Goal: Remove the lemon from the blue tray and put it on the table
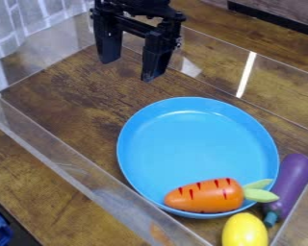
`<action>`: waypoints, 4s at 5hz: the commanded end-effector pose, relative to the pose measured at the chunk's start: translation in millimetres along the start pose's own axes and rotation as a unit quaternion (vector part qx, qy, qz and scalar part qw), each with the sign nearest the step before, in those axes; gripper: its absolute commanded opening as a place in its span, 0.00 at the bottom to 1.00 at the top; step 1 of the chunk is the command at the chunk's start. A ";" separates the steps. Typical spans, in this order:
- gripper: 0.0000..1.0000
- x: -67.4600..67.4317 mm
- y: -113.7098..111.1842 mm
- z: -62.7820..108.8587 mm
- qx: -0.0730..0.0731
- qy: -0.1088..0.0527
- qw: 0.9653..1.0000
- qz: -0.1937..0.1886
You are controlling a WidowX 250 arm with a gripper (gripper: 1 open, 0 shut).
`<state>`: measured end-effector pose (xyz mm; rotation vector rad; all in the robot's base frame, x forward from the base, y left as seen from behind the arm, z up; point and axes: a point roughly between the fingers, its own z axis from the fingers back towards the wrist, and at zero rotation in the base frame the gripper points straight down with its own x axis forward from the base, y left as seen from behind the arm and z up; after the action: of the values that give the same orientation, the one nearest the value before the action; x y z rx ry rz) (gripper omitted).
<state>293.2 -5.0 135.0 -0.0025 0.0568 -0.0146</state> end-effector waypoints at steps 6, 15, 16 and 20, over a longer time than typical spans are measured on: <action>1.00 -8.3 -36.8 -32.0 -0.003 0.023 0.999 -0.033; 1.00 -19.1 -151.3 -103.5 -0.008 -0.018 0.994 -0.111; 1.00 -19.4 -155.2 -103.9 -0.012 -0.021 0.993 -0.114; 1.00 -18.8 -171.1 -114.6 -0.010 -0.018 0.991 -0.132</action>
<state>267.6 -170.6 19.4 -0.0207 0.0289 -0.2771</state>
